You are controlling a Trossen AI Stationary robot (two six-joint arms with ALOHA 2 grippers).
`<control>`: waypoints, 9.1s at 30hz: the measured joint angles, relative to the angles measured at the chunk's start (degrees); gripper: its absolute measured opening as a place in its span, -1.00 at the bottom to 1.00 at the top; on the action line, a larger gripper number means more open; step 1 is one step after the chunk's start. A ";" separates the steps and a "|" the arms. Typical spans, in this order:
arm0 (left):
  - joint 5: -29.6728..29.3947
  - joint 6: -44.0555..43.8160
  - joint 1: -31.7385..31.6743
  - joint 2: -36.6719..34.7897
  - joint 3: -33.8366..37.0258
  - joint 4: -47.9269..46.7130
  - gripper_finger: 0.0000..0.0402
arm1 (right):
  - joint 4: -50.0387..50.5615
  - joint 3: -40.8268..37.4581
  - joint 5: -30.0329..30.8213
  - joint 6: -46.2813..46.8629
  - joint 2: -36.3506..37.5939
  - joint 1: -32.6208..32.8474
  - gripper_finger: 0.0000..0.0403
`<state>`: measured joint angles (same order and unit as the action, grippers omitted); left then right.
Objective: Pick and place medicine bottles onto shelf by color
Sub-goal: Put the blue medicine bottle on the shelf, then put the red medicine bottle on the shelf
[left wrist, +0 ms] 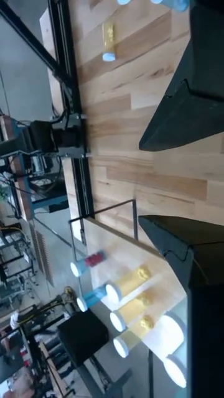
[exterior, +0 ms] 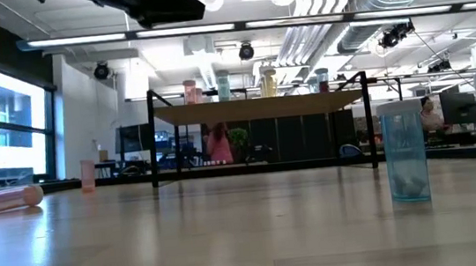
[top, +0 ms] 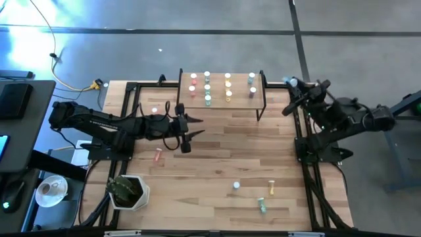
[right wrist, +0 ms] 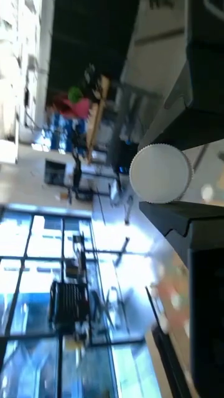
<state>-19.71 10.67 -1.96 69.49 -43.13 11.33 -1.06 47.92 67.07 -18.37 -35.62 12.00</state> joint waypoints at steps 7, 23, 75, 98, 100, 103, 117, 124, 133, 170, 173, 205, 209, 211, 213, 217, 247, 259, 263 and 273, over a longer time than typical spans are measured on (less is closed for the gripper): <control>0.16 1.97 -2.27 0.00 0.00 -0.15 -0.15 | -4.80 1.30 -4.39 -5.56 -0.08 -7.54 -0.46; 6.52 0.50 -8.28 0.04 0.00 -0.61 -0.15 | 16.99 19.55 -16.39 4.85 -12.43 -22.39 -0.47; 8.83 0.24 -8.15 0.07 0.00 -2.49 -0.15 | 48.93 26.69 -94.30 -0.60 -37.61 -68.36 -0.47; 8.38 -0.01 -8.15 0.07 0.00 -2.49 -0.15 | 21.74 9.18 -94.32 6.14 -29.07 -68.99 -0.47; 8.38 -0.01 -8.15 0.07 0.00 -2.49 -0.15 | 22.88 10.07 -94.63 6.19 -31.12 -68.99 -0.47; 8.38 -0.01 -8.15 0.07 0.00 -2.49 -0.15 | 23.04 10.37 -96.89 5.24 -33.46 -68.99 -0.47; 8.40 -0.01 -8.15 0.07 0.00 -2.51 -0.15 | 23.06 10.43 -97.35 4.45 -35.71 -68.16 -0.47; 8.40 -0.01 -8.15 0.07 0.00 -2.51 -0.15 | 23.06 10.43 -89.62 4.68 -35.71 -64.88 -0.47; 8.42 0.01 -8.15 0.07 0.00 -2.56 -0.15 | 23.05 10.51 -90.93 7.18 -36.68 -64.03 -0.47; 8.42 1.93 -8.15 0.04 0.00 -3.41 -0.15 | 25.66 10.51 -87.00 5.88 -39.12 -61.80 -0.47; 8.42 1.93 -8.15 0.04 0.00 -3.41 -0.15 | 25.66 10.51 -86.98 5.90 -39.12 -61.84 -0.47; 8.44 1.93 -8.15 0.04 0.00 -3.39 -0.15 | 24.97 10.49 -87.13 4.53 -41.13 -61.86 -0.47; 8.44 1.94 -8.15 0.04 0.00 -3.39 -0.15 | 25.03 10.49 -87.17 4.53 -41.13 -61.86 -0.46; 8.44 1.94 -8.15 0.04 0.00 -3.37 -0.15 | 25.04 10.49 -87.16 4.48 -41.13 -61.84 -0.43; 8.44 1.95 -8.15 0.04 0.00 -3.38 -0.15 | 25.17 10.49 -87.15 4.47 -41.13 -61.84 -0.39; 8.44 1.95 -8.15 0.04 0.00 -3.39 -0.15 | 25.51 10.43 -87.11 4.45 -41.18 -61.82 -0.31; 8.44 1.95 -8.15 0.04 0.00 -3.38 -0.15 | 21.62 10.51 -87.15 4.59 -36.77 -61.84 -0.26; 8.44 1.95 -8.15 0.04 0.00 -3.37 -0.15 | 22.13 10.51 -87.16 9.59 -31.18 -61.26 -0.26; 8.44 1.94 -8.15 0.04 -0.01 -3.39 -0.15 | 24.01 10.51 -87.17 11.08 -29.24 -58.12 -0.26; 8.26 1.94 -8.15 0.04 -0.01 -3.85 -0.15 | 28.19 10.51 -78.43 17.40 -27.36 -46.23 -0.26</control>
<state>-11.45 12.61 -10.11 69.54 -43.15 7.49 27.13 58.43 -11.36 -0.97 -62.98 -34.23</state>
